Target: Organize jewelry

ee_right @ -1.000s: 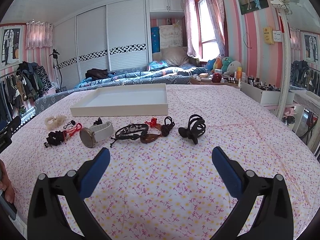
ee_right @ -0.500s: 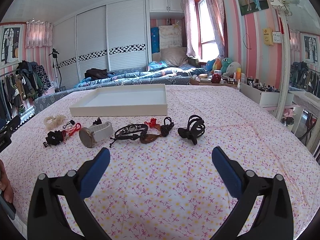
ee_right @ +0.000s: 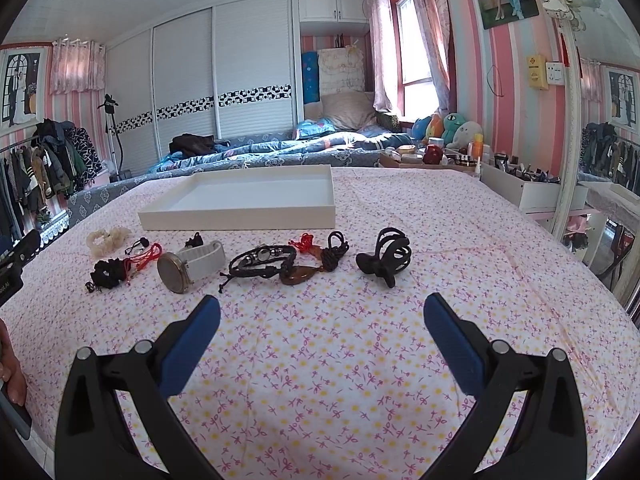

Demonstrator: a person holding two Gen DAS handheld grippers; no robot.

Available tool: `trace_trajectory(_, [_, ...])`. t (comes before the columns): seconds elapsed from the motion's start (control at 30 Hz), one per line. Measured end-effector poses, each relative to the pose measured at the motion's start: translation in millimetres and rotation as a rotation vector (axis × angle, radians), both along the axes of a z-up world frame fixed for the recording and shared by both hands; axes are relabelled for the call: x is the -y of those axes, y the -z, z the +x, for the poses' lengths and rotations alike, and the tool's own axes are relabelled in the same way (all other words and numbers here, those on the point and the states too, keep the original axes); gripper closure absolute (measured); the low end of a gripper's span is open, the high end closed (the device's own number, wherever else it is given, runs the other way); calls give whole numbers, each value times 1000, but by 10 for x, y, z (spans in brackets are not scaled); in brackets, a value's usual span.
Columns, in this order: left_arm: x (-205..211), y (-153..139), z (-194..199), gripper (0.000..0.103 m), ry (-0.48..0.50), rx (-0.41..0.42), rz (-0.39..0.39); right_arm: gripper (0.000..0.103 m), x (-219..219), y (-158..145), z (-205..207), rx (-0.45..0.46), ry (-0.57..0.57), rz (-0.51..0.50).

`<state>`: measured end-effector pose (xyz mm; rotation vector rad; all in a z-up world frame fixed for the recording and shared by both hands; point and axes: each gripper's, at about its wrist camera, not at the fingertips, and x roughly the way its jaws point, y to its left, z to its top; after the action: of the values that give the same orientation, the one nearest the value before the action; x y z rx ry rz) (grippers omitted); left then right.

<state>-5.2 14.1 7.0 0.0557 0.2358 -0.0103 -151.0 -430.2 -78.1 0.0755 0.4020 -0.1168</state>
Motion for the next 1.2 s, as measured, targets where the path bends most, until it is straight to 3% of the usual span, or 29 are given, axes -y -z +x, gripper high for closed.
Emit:
trace_trajectory(0.33, [-15,18,76,3,-14,-26,-10,2,4,3,32,-20,12,5])
trace_trajectory(0.53, [190,28,107,3,4,-76,65,2,-95,-51,76,-41,-20,-4])
trace_trajectory(0.8, [317,-35,264,3,61,-158,31,2,-405,-265,145,-14,-113,-36])
trace_trajectory(0.97, [317,-23,428,3,80,-213,32,2,-498,-335,282,-36,-160,3])
trace_trajectory(1.2, [249,9,657,3,80,-286,7,2,-457,-307,474,-79,-138,4])
